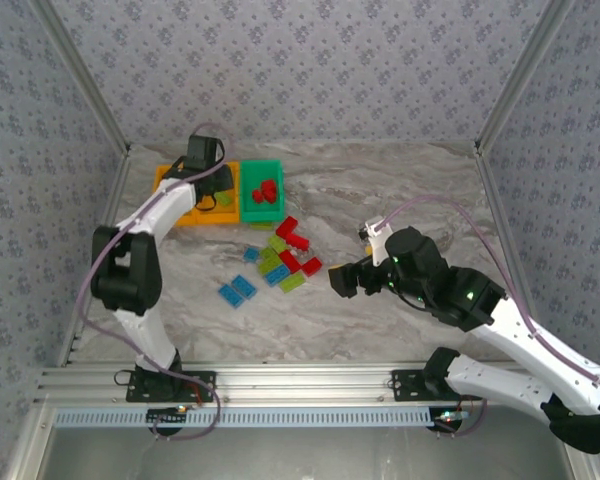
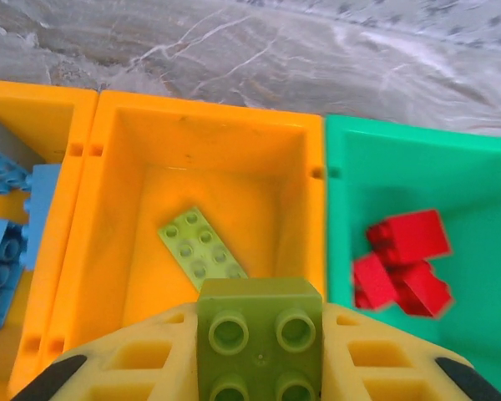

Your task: Sort the legos into containers by color

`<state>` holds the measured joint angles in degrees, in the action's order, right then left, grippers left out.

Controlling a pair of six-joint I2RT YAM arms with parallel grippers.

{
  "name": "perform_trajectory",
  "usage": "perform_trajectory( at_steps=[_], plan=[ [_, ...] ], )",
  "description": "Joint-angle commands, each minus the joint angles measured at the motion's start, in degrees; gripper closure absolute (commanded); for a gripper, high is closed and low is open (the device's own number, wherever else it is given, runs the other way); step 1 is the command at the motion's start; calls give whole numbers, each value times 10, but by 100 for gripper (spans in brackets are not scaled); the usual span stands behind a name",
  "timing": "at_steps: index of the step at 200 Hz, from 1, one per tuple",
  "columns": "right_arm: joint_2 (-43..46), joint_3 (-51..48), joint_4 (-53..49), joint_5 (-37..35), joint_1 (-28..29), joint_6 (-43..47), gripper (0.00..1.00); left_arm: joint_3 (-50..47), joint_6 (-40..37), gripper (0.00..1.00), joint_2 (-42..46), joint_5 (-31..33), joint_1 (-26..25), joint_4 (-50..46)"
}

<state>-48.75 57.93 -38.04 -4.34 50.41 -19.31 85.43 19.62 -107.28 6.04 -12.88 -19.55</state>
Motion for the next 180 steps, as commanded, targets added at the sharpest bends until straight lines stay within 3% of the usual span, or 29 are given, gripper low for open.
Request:
perform_trajectory(
  at_steps=[1, 32, 61, 90, 129, 152, 180],
  plan=[
    [14, -1, -15, -13, 3, -19, 0, 62, 13, 67, -46, -27, 15, -46],
    [31, -2, -23, -13, 4, -23, 0, 107, 5, 52, -59, -27, 19, -82],
    [40, -19, -7, -20, 3, -33, 0, 38, 32, 44, 12, -52, 11, -47],
    [34, -44, 27, -11, 3, -40, 0, -80, 60, 44, 132, -59, -27, -17],
    [9, -74, 64, -14, 3, -52, 0, -258, 57, 45, 310, 24, -159, -2],
    [-11, -79, 82, 2, 3, -55, 0, -307, 60, 47, 336, 40, -203, -32],
    [-21, -72, 84, 7, 4, -57, 0, -334, 46, 49, 305, 49, -204, -32]
  ],
)
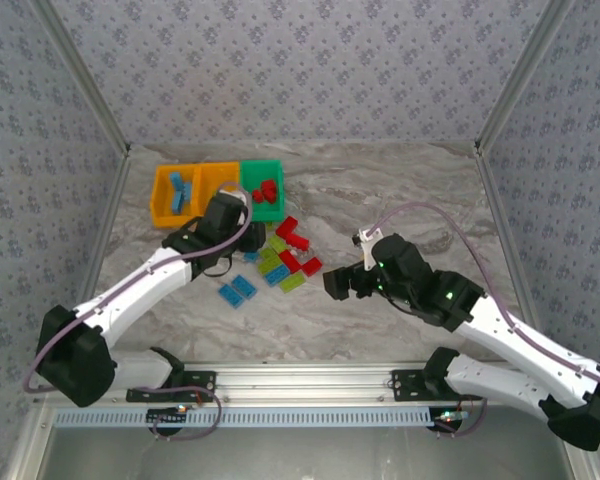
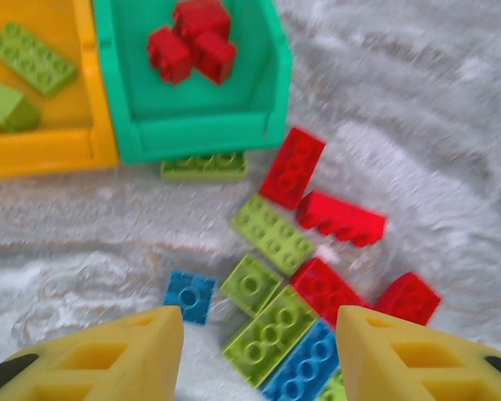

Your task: Sort the legos into containers by color

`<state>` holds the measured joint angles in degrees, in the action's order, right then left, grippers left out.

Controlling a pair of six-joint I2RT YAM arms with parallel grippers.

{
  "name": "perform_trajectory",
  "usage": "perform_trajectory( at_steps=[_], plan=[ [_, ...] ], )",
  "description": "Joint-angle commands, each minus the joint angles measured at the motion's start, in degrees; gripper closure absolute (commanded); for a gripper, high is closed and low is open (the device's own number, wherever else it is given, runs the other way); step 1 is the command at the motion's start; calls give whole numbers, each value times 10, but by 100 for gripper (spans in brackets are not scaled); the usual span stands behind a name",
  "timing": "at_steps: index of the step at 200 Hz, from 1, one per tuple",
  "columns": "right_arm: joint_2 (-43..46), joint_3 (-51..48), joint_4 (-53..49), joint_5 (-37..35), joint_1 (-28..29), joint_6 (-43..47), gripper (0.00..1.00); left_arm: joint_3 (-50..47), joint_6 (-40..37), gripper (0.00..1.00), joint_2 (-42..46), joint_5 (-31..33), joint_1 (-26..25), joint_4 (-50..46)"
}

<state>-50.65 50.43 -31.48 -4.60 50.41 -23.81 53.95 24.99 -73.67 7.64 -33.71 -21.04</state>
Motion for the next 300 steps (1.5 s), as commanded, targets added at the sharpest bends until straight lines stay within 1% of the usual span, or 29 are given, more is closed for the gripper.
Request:
perform_trajectory(
  at_steps=[1, 20, 46, 68, 88, 95, 134, 155, 173, 195, 222, 240, 262, 279, 300],
  plan=[
    [-2, 3, 19, 9, 4, -13, 0, -19, -10, 49, -34, 32, 5, -17],
    [2, 5, 13, 6, 5, -15, 0, -8, -34, 49, -82, -7, 18, -7],
    [12, 5, -9, -7, 5, -18, 0, 3, -34, 48, -140, -105, 66, 24],
    [28, 1, -18, -16, 4, -22, 0, 14, -47, 48, -174, -128, 85, 30],
    [37, -4, -19, -20, 3, -23, 0, 19, -55, 47, -200, -180, 94, 40],
    [37, -5, -21, -22, 3, -22, 0, 19, -57, 46, -207, -190, 94, 42],
    [28, -1, -20, -23, 2, -19, 0, 20, -62, 46, -237, -169, 101, 42],
    [23, 3, -23, -23, 1, -18, 0, 28, -73, 46, -253, -143, 101, 32],
    [18, 6, -21, -23, 1, -17, 0, 34, -81, 49, -263, -124, 101, 26],
    [13, 6, -15, -21, 1, -18, 0, 34, -86, 58, -264, -115, 101, 30],
    [0, 12, -11, -14, 1, -19, 0, 34, -92, 61, -258, -111, 101, 25],
    [-5, 13, -4, -8, 0, -22, 0, 29, -88, 68, -236, -110, 101, 23],
    [-9, 12, 18, 26, 2, -27, 0, 13, -69, 70, -166, -105, 101, 29],
    [-7, 10, 45, 53, 6, -31, 0, 8, -53, 70, -100, -71, 104, 39],
    [-5, 3, 69, 45, 8, -36, 0, 29, -46, 70, -59, -19, 130, 50]
  ],
)
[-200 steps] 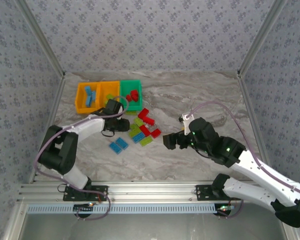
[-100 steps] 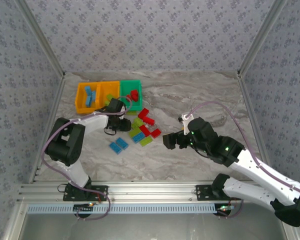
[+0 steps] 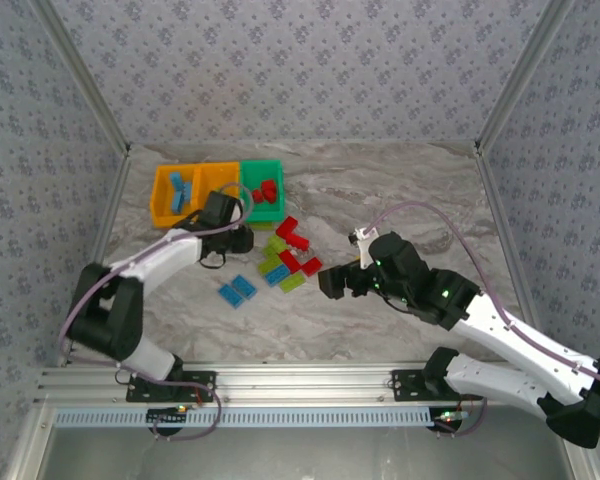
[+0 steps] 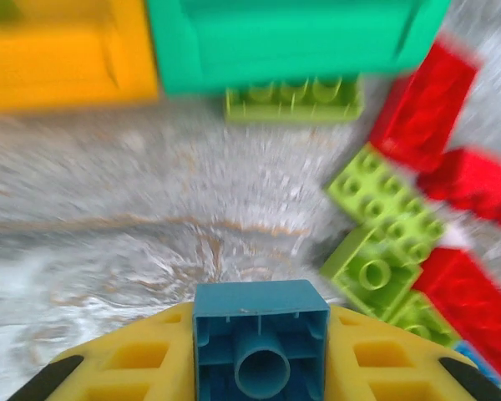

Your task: Sort the legos into containers by color

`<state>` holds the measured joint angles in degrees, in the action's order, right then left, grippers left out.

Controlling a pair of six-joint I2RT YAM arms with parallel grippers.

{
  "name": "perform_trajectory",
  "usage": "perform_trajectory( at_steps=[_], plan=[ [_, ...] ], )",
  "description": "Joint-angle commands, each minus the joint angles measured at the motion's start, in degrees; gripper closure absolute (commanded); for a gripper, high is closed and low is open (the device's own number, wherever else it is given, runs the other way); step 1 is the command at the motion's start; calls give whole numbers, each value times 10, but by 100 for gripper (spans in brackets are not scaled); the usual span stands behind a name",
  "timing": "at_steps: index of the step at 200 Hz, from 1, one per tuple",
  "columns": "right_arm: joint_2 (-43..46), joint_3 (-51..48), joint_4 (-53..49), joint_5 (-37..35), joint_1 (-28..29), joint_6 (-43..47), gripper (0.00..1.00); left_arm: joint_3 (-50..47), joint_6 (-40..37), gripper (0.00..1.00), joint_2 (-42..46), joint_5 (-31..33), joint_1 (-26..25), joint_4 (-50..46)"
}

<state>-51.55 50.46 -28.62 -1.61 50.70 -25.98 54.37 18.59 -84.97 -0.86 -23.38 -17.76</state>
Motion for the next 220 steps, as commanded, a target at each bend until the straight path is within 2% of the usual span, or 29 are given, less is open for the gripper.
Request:
perform_trajectory(
  at_steps=[1, 28, 47, 58, 74, 86, 101, 122, 150, 176, 199, 220],
  plan=[
    [4, 3, 42, 14, 5, -14, 0, 27, 19, 70, 54, 68, 29, 16],
    [0, -3, 49, 1, 5, -21, 0, 98, 60, 71, 6, 96, 116, 23],
    [1, -3, 47, 4, 5, -24, 0, 156, 110, 72, -61, 58, 172, 30],
    [4, 1, 40, 4, 5, -22, 0, 192, 129, 70, -99, 43, 190, 24],
    [7, 12, 25, -1, 5, -17, 0, 253, 125, 68, -151, 77, 202, -6],
    [11, 21, 10, -4, 5, -11, 0, 287, 128, 63, -188, 94, 216, -24],
    [19, 23, -1, -10, 5, -11, 0, 313, 146, 52, -227, 100, 235, -45],
    [32, 15, -6, -16, 5, -11, 0, 327, 135, 44, -244, 112, 245, -55],
    [31, 3, -4, -34, 1, -11, 0, 290, 155, 42, -190, 96, 245, -37],
    [-3, -5, 12, -71, -13, -14, 0, 183, 209, 42, -68, 41, 225, 35],
    [-68, 6, 24, -75, -38, -8, 0, 101, 193, 42, 56, 39, 153, 69],
    [-138, 19, 47, -51, -67, -2, 0, 67, 88, 42, 146, 36, 58, 49]
  ],
)
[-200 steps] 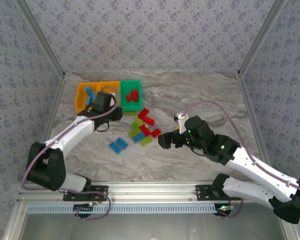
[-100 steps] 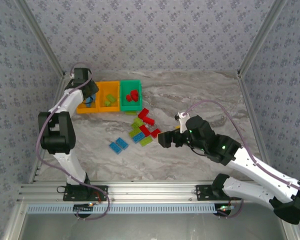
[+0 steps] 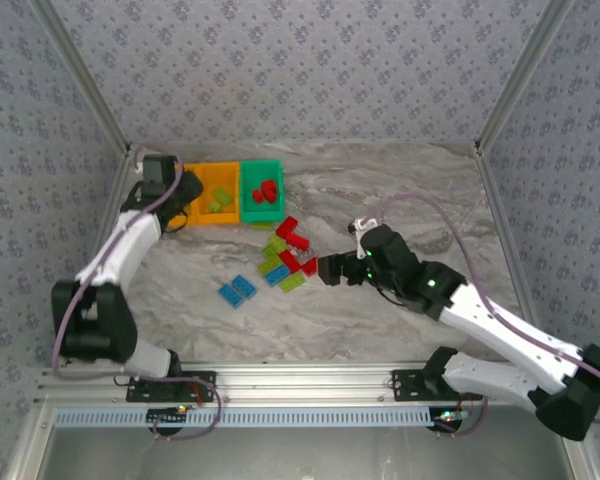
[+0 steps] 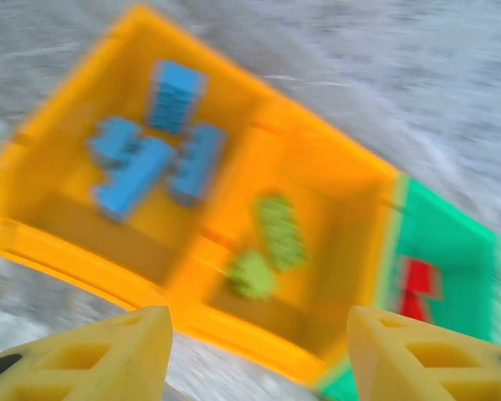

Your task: Sort the legos into containers by color

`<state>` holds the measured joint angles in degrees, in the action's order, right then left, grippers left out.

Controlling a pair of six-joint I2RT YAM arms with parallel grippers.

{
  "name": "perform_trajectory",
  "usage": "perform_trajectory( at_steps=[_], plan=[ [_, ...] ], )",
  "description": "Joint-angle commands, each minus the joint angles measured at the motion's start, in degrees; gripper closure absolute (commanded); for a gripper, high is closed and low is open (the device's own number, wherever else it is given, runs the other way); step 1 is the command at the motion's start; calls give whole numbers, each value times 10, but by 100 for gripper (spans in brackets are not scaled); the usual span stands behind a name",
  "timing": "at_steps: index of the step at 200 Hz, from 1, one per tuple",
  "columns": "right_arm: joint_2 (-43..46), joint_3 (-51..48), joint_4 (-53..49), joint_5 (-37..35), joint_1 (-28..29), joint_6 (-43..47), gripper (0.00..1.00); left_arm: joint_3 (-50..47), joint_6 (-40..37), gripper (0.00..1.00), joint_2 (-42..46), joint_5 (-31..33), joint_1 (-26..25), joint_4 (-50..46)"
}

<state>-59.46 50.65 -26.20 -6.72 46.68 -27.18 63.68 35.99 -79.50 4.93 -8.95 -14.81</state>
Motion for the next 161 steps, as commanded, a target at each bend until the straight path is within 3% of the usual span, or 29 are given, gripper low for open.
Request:
perform_trajectory(
  at_steps=[1, 46, 72, 89, 133, 161],
  plan=[
    [-63, 19, 24, 1, -27, 10, 0, -27, -92, 42, 94, -23, -91, 17],
    [-218, 59, 64, 58, -64, -13, 0, -36, -329, 31, 232, -53, -261, -182],
    [-310, 99, 57, 73, -80, -110, 0, -49, -436, 13, 288, -81, -344, -277],
    [-365, 131, 34, 60, -79, -183, 2, -92, -480, 1, 325, -68, -388, -269],
    [-468, 212, -45, -3, -37, -323, 14, -149, -491, 1, 342, -26, -407, -212],
    [-519, 280, -154, -52, -13, -387, 29, -154, -498, 1, 327, 7, -407, -219]
  ],
)
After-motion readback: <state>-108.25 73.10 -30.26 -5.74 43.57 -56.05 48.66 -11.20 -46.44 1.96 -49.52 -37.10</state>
